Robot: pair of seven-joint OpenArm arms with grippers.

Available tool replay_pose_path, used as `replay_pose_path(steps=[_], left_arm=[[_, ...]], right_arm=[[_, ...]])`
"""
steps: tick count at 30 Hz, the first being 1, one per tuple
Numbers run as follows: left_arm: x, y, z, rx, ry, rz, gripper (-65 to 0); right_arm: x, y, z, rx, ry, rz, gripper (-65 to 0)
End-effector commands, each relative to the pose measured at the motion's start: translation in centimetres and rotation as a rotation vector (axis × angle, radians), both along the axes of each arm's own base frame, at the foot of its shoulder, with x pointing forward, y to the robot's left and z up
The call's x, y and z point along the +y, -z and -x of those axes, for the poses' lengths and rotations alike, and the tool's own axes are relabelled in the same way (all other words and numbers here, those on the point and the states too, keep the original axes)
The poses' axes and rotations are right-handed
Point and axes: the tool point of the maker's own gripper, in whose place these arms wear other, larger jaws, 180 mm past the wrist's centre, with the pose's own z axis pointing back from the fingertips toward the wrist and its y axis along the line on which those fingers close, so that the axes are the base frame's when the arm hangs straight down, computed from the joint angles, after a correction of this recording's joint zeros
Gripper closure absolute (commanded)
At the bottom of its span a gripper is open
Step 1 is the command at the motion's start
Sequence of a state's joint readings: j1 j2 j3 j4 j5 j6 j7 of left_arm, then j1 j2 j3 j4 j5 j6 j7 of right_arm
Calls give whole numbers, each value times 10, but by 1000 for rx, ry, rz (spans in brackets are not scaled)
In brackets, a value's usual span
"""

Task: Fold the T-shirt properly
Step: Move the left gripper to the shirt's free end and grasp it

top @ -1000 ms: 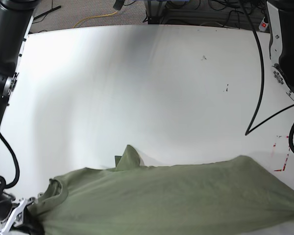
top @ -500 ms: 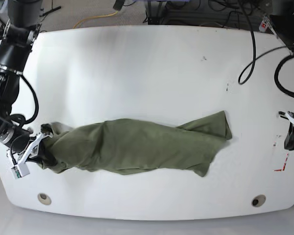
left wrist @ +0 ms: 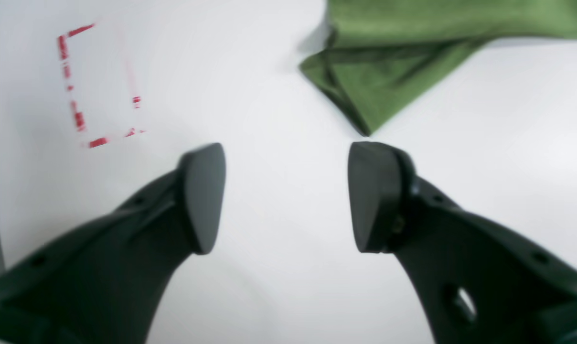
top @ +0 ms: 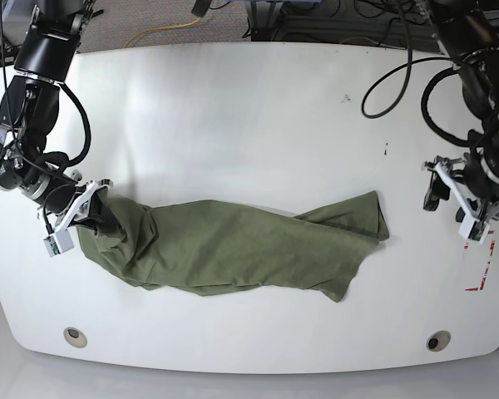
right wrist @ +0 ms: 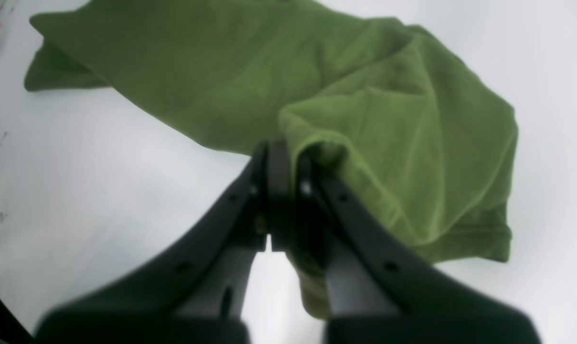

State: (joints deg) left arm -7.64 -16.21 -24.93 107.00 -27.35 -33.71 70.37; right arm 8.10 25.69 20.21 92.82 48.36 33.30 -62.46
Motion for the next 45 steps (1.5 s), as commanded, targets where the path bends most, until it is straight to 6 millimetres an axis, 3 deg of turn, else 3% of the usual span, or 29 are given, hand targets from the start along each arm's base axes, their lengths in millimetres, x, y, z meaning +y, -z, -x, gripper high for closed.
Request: replay_pose_path(steps=[1,7,11,15,24,27,32,34,37,39,45], left_arm=[[-3,4,-25,-1,-34,-5,-392],[-29,18,-70,-59,-17,55,-392],[-46,40,-90,-41,20,123,-392],[-51,58,-105,-27,16,199,-392],[-53,88,-117,-22,-52,312,-392],[-62,112,-115,20,-74,333,-392],[-74,130,-111,54,-55,341,-388],[-76,134,-109,58,-51,341,-326],[-76,143,-101,77,-53,340,-139],[-76,146,-98,86,-54,338,-64],[-70,158,-73,126,-53,301,-35]], right_arm=[[-1,-20,-9,-66,-3,-6,0],[2,-20,-10,-69,-8,-9,0],[6,-18,-10,-67,-9,-27,0],[7,-18,-10,-67,-6,-30,0],[8,-17,-9,-67,-7,-36,0],[8,-17,-10,-67,-5,-36,0],[8,-17,-10,-67,-5,-36,0],[8,-17,-10,-67,-5,-36,0],[8,-17,-10,-67,-5,-36,0],[8,-17,-10,-67,-5,-36,0],[8,-17,-10,-67,-5,-36,0]])
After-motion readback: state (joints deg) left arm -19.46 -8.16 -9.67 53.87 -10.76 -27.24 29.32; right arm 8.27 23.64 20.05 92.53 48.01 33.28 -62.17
